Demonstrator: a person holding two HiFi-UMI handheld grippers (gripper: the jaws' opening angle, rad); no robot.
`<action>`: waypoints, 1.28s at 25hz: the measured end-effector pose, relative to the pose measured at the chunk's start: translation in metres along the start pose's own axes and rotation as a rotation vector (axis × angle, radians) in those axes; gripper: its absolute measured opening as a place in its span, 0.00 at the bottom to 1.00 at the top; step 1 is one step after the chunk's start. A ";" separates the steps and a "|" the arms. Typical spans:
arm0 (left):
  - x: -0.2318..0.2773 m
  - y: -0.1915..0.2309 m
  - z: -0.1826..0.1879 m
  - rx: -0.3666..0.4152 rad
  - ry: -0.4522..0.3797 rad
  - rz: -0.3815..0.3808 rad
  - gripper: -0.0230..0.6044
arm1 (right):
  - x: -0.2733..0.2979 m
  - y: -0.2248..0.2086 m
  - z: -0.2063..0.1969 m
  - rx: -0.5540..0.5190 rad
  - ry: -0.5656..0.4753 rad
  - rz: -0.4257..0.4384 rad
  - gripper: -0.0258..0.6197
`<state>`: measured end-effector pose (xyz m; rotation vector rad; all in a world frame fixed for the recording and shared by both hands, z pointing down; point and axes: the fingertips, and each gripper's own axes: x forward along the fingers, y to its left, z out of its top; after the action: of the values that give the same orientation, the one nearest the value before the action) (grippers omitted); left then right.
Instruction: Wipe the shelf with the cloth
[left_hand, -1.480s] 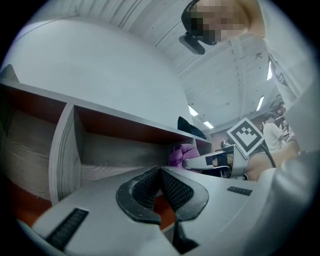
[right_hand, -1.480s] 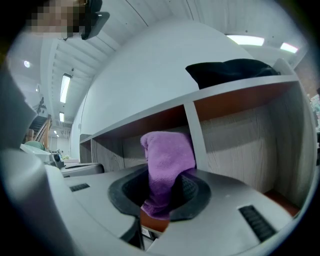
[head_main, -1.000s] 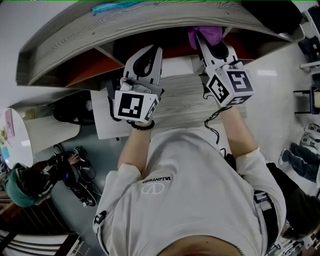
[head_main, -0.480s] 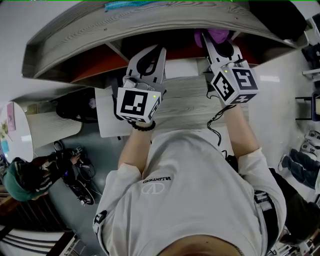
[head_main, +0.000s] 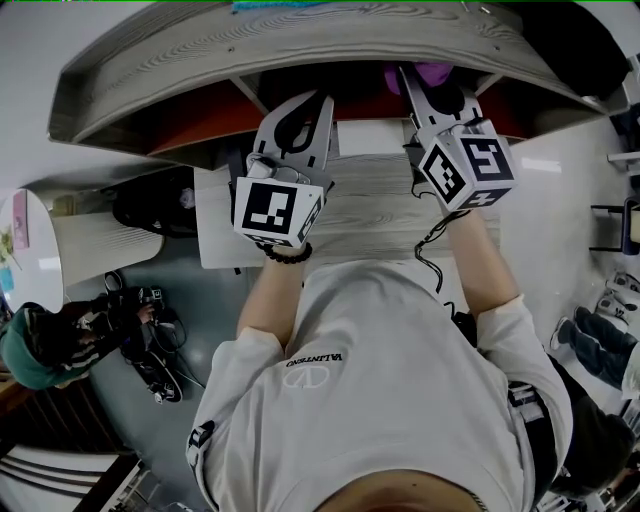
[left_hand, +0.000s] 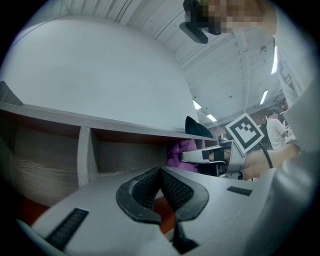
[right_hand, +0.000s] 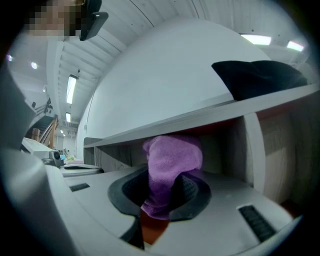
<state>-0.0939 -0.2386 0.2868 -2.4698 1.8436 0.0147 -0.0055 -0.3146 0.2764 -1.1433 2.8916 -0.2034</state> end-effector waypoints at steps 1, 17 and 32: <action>-0.003 0.003 -0.001 -0.002 0.000 0.007 0.03 | 0.003 0.003 0.000 -0.001 0.001 0.006 0.16; -0.033 0.041 -0.004 -0.004 0.005 0.116 0.03 | 0.045 0.062 -0.007 -0.027 0.012 0.118 0.16; -0.063 0.069 -0.002 -0.008 -0.010 0.171 0.03 | 0.077 0.111 -0.013 -0.018 0.014 0.198 0.16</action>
<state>-0.1784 -0.1983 0.2883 -2.3048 2.0482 0.0417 -0.1380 -0.2850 0.2765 -0.8528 2.9990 -0.1808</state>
